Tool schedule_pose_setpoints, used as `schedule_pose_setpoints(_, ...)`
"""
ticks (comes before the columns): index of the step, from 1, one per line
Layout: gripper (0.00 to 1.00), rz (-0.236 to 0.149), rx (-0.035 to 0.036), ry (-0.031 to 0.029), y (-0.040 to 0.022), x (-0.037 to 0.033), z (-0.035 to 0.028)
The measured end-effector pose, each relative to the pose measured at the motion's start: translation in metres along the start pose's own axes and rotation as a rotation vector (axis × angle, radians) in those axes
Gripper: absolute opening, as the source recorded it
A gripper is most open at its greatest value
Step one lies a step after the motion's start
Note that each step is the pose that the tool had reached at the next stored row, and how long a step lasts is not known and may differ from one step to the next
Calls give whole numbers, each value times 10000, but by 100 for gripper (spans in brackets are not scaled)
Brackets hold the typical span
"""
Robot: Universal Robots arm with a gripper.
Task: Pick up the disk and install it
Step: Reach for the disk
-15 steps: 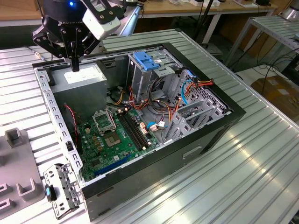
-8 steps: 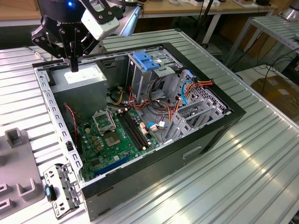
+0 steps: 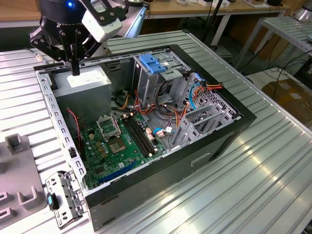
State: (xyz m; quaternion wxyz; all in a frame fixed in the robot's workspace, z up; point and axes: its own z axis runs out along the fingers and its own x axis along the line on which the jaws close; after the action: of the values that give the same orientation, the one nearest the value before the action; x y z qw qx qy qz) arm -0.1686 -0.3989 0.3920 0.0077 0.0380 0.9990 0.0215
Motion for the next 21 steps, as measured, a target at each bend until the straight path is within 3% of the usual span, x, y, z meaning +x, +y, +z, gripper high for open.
schedule_pose_setpoints(17,11,0,1,8,-7,87,2)
schedule_pose_setpoints(19,11,-1,1,10,-11,143,1)
schedule_pose_setpoints(21,11,0,0,12,-2,254,0)
